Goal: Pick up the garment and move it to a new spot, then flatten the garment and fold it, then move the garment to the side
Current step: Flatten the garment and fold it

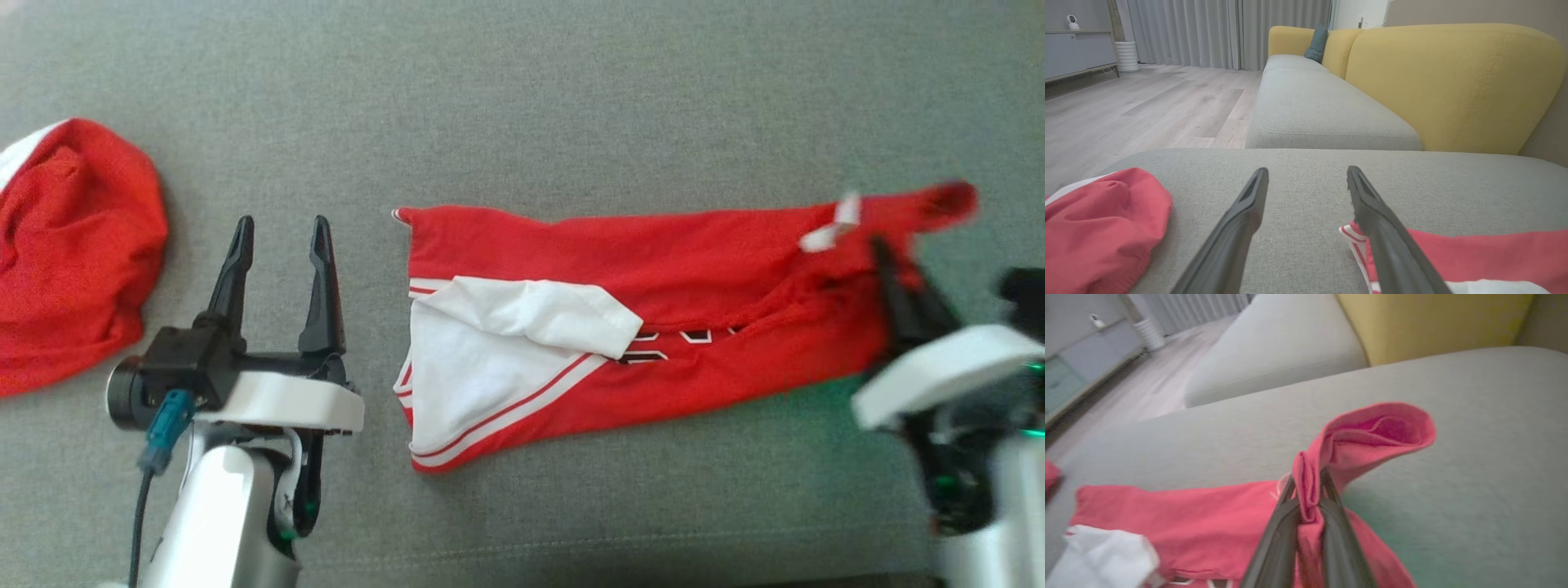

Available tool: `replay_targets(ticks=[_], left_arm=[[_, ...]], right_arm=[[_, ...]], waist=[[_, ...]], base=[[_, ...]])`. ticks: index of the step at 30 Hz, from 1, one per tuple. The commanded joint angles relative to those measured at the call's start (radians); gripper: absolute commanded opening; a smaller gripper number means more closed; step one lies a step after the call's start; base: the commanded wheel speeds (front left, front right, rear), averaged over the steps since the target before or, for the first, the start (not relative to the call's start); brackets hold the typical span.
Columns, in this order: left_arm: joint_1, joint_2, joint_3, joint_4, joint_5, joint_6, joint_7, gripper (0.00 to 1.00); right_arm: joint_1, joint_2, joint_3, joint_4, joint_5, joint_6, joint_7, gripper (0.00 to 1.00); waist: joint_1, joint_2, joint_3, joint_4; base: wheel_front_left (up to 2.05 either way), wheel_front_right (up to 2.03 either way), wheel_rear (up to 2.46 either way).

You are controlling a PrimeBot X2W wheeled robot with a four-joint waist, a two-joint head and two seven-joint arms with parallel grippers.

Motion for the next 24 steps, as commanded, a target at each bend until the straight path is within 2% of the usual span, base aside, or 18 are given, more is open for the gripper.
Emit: replay_targets(ticks=[1,5,10,18,24], left_arm=[[-0.015,0.007,0.034,-0.026,0.013,-0.005,-0.012,1.0],[-0.01,0.002,0.026,-0.025,0.017,-0.009,-0.012,1.0],[-0.008,-0.006,0.015,-0.024,0.019,-0.011,-0.012,1.0],[-0.03,-0.018,-0.007,-0.015,0.019,-0.021,-0.012,1.0],[-0.039,-0.025,-0.016,-0.012,0.019,-0.024,-0.012,1.0]], right_arm=[[-0.041,0.009,0.083,-0.063,0.016,-0.001,0.016,0.0],[-0.065,0.038,0.242,-0.071,0.058,-0.001,0.034,0.0],[-0.103,0.058,0.417,-0.011,0.128,-0.001,0.01,0.0],[-0.197,0.062,0.617,0.131,0.301,-0.001,-0.084,0.0],[-0.257,0.062,0.713,0.226,0.372,-0.001,-0.141,0.0]], waist=[[0.0,0.0,-0.013,0.004],[0.0,0.0,-0.025,0.017],[0.0,0.0,-0.025,0.045],[0.0,0.0,0.004,0.105],[0.0,0.0,0.017,0.131]], base=[[0.0,0.0,0.0],[0.0,0.0,0.0],[0.0,0.0,0.0],[0.0,0.0,0.0],[0.0,0.0,0.0]])
